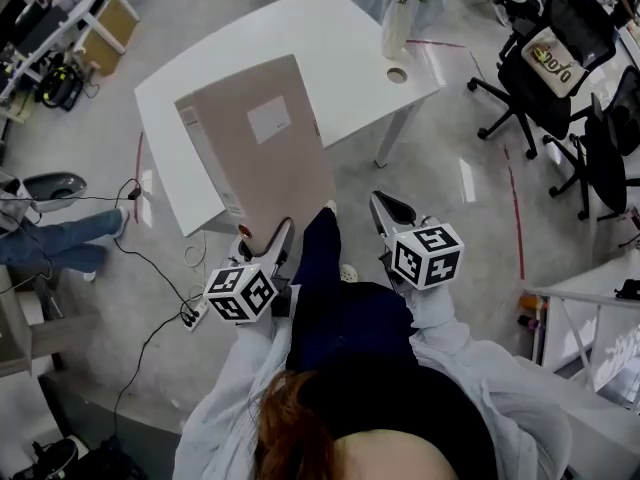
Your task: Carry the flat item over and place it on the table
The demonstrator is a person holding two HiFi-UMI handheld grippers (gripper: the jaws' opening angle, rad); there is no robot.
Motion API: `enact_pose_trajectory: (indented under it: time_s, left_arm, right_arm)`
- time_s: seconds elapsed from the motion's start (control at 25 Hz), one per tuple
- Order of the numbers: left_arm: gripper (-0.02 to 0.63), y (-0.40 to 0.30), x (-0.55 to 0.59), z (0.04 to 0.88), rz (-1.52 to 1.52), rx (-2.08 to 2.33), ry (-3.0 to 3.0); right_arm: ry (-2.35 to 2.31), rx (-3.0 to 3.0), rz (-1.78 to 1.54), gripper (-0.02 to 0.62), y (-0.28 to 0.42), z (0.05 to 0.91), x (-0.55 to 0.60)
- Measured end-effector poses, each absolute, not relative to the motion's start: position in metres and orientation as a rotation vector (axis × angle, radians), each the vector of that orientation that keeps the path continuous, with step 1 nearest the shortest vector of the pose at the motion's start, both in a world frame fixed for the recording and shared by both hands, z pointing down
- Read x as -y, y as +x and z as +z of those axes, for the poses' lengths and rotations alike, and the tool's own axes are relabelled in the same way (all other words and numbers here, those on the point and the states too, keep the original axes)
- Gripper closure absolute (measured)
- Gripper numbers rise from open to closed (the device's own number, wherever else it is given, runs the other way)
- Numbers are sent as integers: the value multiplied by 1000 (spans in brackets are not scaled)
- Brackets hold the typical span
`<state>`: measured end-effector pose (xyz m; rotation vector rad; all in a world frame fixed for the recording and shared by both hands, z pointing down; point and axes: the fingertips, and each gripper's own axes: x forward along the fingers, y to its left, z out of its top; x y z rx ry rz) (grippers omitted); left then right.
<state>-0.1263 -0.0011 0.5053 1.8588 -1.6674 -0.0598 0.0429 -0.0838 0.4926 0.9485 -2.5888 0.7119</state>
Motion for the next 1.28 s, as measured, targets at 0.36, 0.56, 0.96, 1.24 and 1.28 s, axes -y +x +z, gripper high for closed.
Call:
enact_pose_trajectory:
  time_s: [0.36,0.56,0.96,1.24,1.28]
  left_arm:
    - [330,-156,89,477,-218,1632,1864]
    - [330,-182,158,453,-291,1586,1872]
    - [330,-218,281,440,-264,1448,1887]
    - [330,-236,342,454,-272,1299,1888]
    - [331,-236,348,456,-283,1272,1883]
  right_arm:
    - [940,2603,687,583,12,481,168]
    - [953,2620,656,583,-14,458,237]
    - [995,2589,674,583,-56,444,340]
    - [1017,2556,699,583,-78,458,378]
    - [1017,2551,715,583,-80,461,380]
